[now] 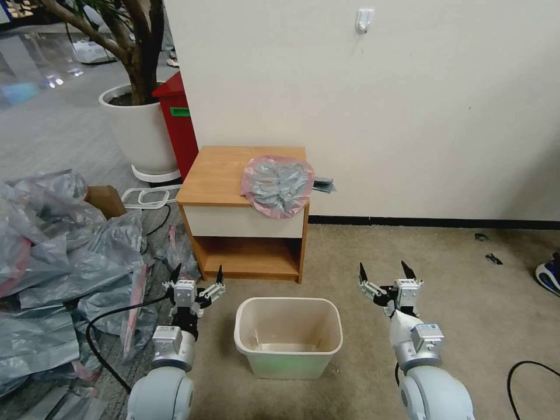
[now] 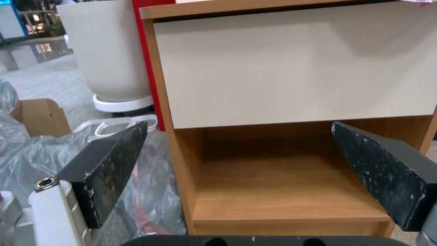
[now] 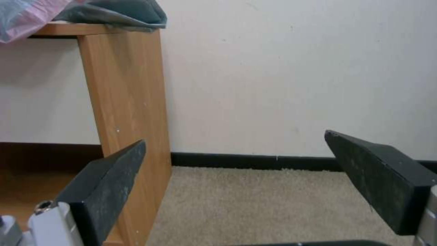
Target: Pick up the garbage bag from the table and place it over the trash can.
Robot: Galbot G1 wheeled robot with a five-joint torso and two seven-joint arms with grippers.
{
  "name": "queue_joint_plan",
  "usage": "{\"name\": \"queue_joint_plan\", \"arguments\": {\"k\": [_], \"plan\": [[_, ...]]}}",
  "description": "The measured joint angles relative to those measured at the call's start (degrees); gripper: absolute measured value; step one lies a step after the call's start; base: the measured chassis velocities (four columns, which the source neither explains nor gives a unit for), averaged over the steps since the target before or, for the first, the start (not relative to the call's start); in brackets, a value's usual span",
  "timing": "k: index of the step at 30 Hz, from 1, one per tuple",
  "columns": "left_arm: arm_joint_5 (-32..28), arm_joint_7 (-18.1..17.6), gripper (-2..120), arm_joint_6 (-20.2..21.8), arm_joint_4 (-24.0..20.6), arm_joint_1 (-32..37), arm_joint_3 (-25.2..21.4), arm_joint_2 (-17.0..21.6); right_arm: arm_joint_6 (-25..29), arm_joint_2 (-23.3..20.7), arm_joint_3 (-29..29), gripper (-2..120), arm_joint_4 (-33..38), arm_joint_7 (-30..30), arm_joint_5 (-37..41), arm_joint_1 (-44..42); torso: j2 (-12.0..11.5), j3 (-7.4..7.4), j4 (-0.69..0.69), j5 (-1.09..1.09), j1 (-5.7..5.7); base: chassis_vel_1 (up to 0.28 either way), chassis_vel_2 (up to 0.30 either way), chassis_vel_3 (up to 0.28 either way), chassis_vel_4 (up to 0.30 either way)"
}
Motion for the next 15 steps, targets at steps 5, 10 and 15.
{"name": "queue_joint_plan", "arguments": {"k": [5, 10, 15], "plan": [[0.0, 0.0, 100, 0.0, 0.0, 0.0, 0.0, 0.0, 0.0, 0.0, 0.0, 100, 0.0, 0.0, 0.0, 0.0, 0.0, 0.00, 0.00, 0.00, 0.00, 0.000, 0.000, 0.000, 0.000], [0.0, 0.0, 100, 0.0, 0.0, 0.0, 0.0, 0.0, 0.0, 0.0, 0.0, 100, 0.0, 0.0, 0.0, 0.0, 0.0, 0.00, 0.00, 0.00, 0.00, 0.000, 0.000, 0.000, 0.000], [0.0, 0.0, 100, 0.0, 0.0, 0.0, 0.0, 0.0, 0.0, 0.0, 0.0, 100, 0.0, 0.0, 0.0, 0.0, 0.0, 0.00, 0.00, 0.00, 0.00, 0.000, 0.000, 0.000, 0.000]]}}
